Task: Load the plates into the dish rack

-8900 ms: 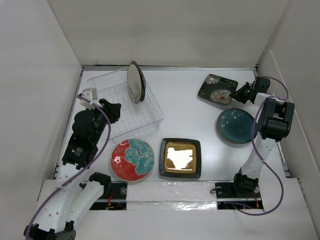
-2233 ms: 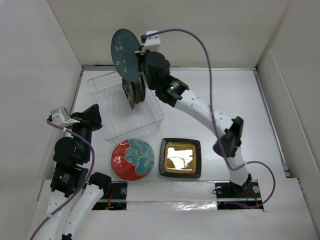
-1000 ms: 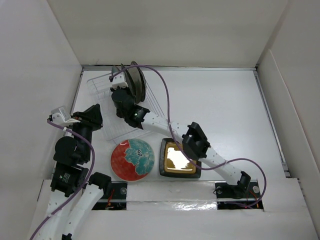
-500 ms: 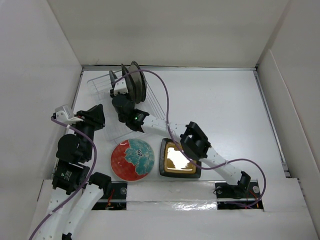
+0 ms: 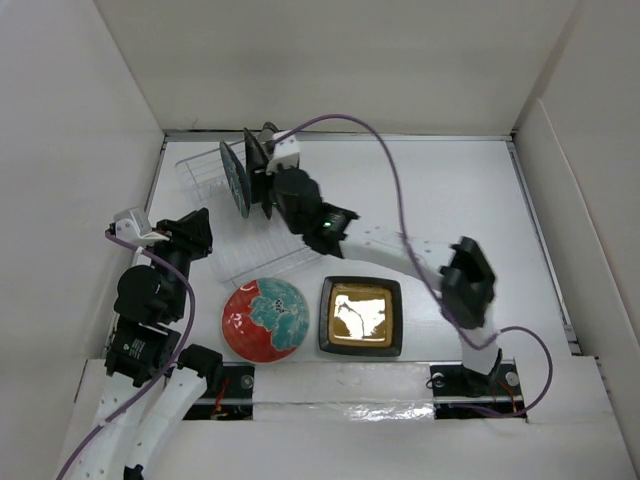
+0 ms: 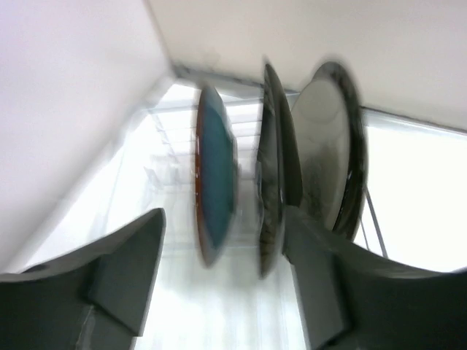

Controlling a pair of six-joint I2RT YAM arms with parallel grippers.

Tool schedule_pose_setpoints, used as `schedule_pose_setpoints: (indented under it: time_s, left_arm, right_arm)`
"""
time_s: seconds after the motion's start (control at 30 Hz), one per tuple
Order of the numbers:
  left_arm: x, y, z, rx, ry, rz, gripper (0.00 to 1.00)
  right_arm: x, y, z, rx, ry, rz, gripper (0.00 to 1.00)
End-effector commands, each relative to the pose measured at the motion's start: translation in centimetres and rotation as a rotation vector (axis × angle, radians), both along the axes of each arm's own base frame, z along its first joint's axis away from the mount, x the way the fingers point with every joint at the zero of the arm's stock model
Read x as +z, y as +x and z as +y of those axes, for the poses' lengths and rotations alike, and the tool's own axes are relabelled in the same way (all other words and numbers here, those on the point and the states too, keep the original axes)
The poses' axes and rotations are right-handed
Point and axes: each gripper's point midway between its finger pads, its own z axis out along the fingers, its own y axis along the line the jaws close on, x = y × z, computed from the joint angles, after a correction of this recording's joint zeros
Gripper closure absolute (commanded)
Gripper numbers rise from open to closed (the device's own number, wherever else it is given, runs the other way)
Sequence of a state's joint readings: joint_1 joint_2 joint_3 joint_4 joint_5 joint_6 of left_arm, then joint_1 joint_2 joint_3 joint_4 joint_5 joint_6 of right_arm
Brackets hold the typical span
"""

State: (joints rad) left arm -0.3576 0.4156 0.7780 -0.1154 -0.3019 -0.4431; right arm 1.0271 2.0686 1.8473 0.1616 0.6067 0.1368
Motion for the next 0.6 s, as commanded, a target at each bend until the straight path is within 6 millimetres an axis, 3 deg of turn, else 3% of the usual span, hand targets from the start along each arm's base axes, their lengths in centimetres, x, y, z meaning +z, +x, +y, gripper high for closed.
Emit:
schedule_pose_setpoints:
  time_s: [0.0, 0.03, 0.07, 0.1, 0.17, 0.2, 0.23, 0.3, 0.33, 0.37, 0.4, 0.43, 0.47, 0.57]
  left_arm:
    - [0.3, 0.3, -0.1, -0.005, 0.003, -0.019, 0.79]
    - [0.3, 0.3, -0.1, -0.005, 0.004, -0.016, 0.79]
    - [0.2, 0.3, -0.4, -0.018, 0.005, -0.015, 0.79]
    - [0.2, 0.2, -0.5, -0.026, 0.007, -0.017, 0.79]
    - [0.4, 0.2, -0.8, -0.038, 0.008, -0.024, 0.77]
    - [0.4, 0.3, -0.8, -0.039, 0.008, -0.022, 0.76]
    - [0.2, 0.5, -0.9, -0.039, 0.012, -0.011, 0.76]
    - [0.1, 0.5, -1.3, -0.061, 0.016, -0.009, 0.76]
    - [0.3, 0.5, -1.3, -0.064, 0.016, -0.015, 0.76]
    - [0.3, 0.5, -1.4, -0.066, 0.018, -0.014, 0.76]
    - [0.3, 0.6, -1.4, -0.065, 0.018, -0.014, 0.76]
    - [0.2, 0.7, -1.4, -0.065, 0.021, -0.005, 0.76]
    - [0.1, 0.8, -1.6, -0.076, 0.023, -0.003, 0.76]
    - [0.3, 0.7, -1.7, -0.082, 0.023, -0.010, 0.76]
  right_arm:
    - [9.4, -3.5, -5.7, 0.092, 0.235, -0.084, 0.41]
    - [8.3, -4.0, -6.9, 0.110, 0.233, -0.059, 0.57]
    - [2.9, -4.7, -8.4, 0.119, 0.160, 0.032, 0.91]
    - [4.0, -6.3, -10.3, 0.156, 0.212, 0.052, 1.00]
    - [-0.5, -7.0, -14.1, 0.114, 0.157, 0.167, 1.00]
    - [-5.4, -8.0, -16.2, 0.068, 0.143, 0.284, 1.00]
    - [-5.6, -8.3, -19.3, 0.012, 0.179, 0.315, 1.00]
    - [-12.8, -10.7, -23.8, -0.100, 0.157, 0.526, 0.86]
    - [-13.1, -10.9, -26.7, -0.170, 0.193, 0.551, 0.74]
    - [-15.0, -12.0, -28.7, -0.226, 0.184, 0.617, 0.48]
    - [-15.9, -12.9, -29.6, -0.250, 0.239, 0.665, 0.41]
    - [-18.3, -14.4, -31.0, -0.273, 0.239, 0.723, 0.35]
    - [-18.1, -14.8, -32.2, -0.289, 0.289, 0.729, 0.30]
    - [-20.6, -17.8, -31.5, -0.205, 0.329, 0.866, 0.27]
